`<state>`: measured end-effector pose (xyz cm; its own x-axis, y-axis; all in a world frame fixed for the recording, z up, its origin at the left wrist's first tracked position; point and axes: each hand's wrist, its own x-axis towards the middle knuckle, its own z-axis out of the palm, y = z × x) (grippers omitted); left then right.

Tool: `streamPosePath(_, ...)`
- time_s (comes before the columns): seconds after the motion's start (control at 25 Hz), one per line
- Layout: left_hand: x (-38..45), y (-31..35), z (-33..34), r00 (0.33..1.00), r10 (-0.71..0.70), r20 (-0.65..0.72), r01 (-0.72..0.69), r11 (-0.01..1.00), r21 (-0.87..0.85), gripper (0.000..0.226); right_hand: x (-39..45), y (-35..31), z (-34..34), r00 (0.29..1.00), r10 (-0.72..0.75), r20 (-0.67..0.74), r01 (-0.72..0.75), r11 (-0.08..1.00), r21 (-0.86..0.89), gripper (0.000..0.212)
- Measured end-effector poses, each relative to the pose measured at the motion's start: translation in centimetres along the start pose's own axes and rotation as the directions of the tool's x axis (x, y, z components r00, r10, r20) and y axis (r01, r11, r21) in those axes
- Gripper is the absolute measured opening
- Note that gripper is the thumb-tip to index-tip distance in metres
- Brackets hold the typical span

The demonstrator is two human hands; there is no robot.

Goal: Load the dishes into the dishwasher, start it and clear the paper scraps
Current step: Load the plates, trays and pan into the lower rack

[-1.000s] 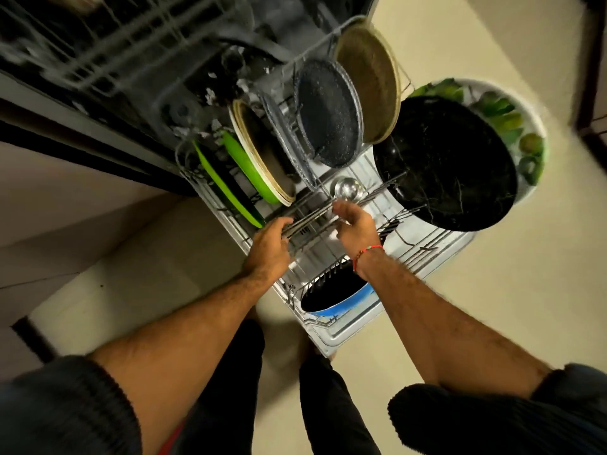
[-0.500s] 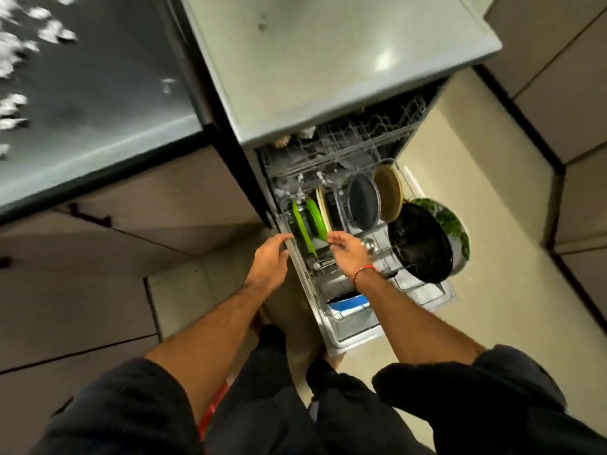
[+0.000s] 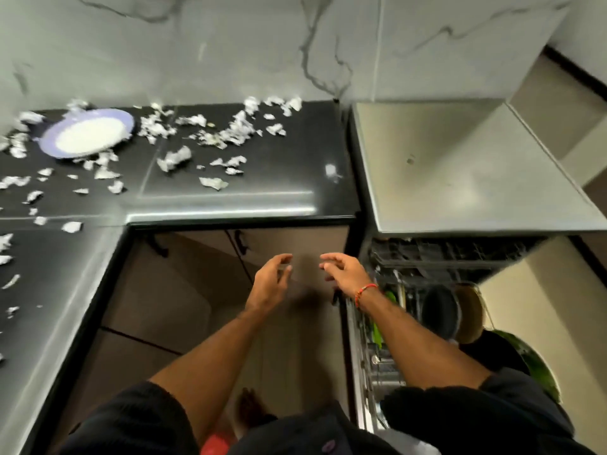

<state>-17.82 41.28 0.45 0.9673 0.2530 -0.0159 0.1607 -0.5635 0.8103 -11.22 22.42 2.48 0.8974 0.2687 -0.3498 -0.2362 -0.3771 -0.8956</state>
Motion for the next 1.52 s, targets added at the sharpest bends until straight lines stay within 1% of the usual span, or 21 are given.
streamPosePath(0.08, 1.9, -2.3, -5.2, 0.996, -0.017, -0.086, 0.014, 0.999, -0.039, 0.027, 1.9, -4.1, 4.2, 0.999, -0.034, 0.029, 0.034, 0.999, 0.007, 0.020)
streamPosePath(0.16, 4.1, -4.4, -10.7, 0.984, -0.064, -0.168, 0.052, 0.996, -0.077, 0.028, 4.0, -8.7, 8.5, 0.996, -0.067, 0.060, 0.067, 0.998, 0.005, 0.021)
streamPosePath(0.24, 5.8, -6.2, -16.6, 0.961, -0.120, -0.251, 0.092, 0.988, -0.122, 0.029, 6.2, -13.5, 12.9, 0.987, -0.107, 0.124, 0.105, 0.994, 0.020, 0.021)
streamPosePath(0.28, 6.5, -7.0, -19.2, 0.950, -0.127, -0.286, 0.094, 0.988, -0.124, 0.030, 7.5, -15.7, 15.0, 0.978, -0.138, 0.154, 0.133, 0.990, 0.039, 0.021)
streamPosePath(0.4, 8.6, -9.2, -25.2, 0.913, -0.170, -0.371, 0.124, 0.982, -0.144, 0.032, 10.7, -20.4, 20.2, 0.968, -0.185, 0.172, 0.170, 0.981, 0.099, 0.022)
streamPosePath(0.56, 11.5, -11.4, -29.3, 0.863, -0.237, -0.446, 0.154, 0.965, -0.214, 0.034, 14.3, -23.3, 25.3, 0.957, -0.213, 0.197, 0.186, 0.971, 0.149, 0.024)
streamPosePath(0.76, 14.9, -14.2, -31.6, 0.810, -0.288, -0.510, 0.172, 0.950, -0.261, 0.031, 20.2, -25.7, 29.8, 0.936, -0.206, 0.285, 0.160, 0.971, 0.176, 0.026)
streamPosePath(0.92, 17.8, -15.8, -34.6, 0.697, -0.390, -0.602, 0.239, 0.917, -0.318, 0.024, 26.1, -29.7, 33.7, 0.900, -0.201, 0.387, 0.141, 0.974, 0.178, 0.023)
streamPosePath(1.0, 19.5, -16.3, -36.5, 0.648, -0.409, -0.643, 0.262, 0.912, -0.316, 0.026, 28.3, -32.0, 35.4, 0.882, -0.201, 0.426, 0.128, 0.973, 0.195, 0.026)
streamPosePath(1.08, 21.2, -16.9, -37.9, 0.597, -0.414, -0.687, 0.274, 0.910, -0.311, 0.026, 30.0, -34.1, 36.8, 0.850, -0.206, 0.485, 0.126, 0.973, 0.191, 0.028)
streamPosePath(1.16, 22.9, -17.5, -39.6, 0.551, -0.445, -0.706, 0.295, 0.895, -0.334, 0.025, 32.0, -35.3, 38.5, 0.843, -0.149, 0.518, 0.059, 0.981, 0.186, 0.031)
streamPosePath(1.24, 24.4, -19.0, -41.3, 0.522, -0.472, -0.711, 0.314, 0.881, -0.354, 0.026, 33.5, -36.5, 40.3, 0.848, -0.090, 0.522, -0.024, 0.978, 0.208, 0.036)
streamPosePath(1.32, 26.4, -20.9, -43.6, 0.506, -0.485, -0.714, 0.336, 0.873, -0.354, 0.028, 35.3, -37.6, 42.5, 0.846, -0.082, 0.527, -0.030, 0.979, 0.201, 0.037)
streamPosePath(1.4, 29.1, -23.5, -46.1, 0.467, -0.546, -0.695, 0.369, 0.835, -0.407, 0.031, 36.9, -38.1, 44.3, 0.853, -0.083, 0.516, -0.033, 0.977, 0.211, 0.035)
streamPosePath(1.48, 31.5, -26.1, -47.8, 0.437, -0.635, -0.637, 0.399, 0.772, -0.495, 0.033, 38.1, -38.8, 45.8, 0.853, -0.083, 0.515, -0.015, 0.983, 0.183, 0.032)
streamPosePath(1.52, 32.9, -27.4, -48.7, 0.409, -0.689, -0.598, 0.400, 0.724, -0.562, 0.033, 39.0, -39.1, 46.5, 0.857, -0.067, 0.511, -0.016, 0.987, 0.157, 0.031)
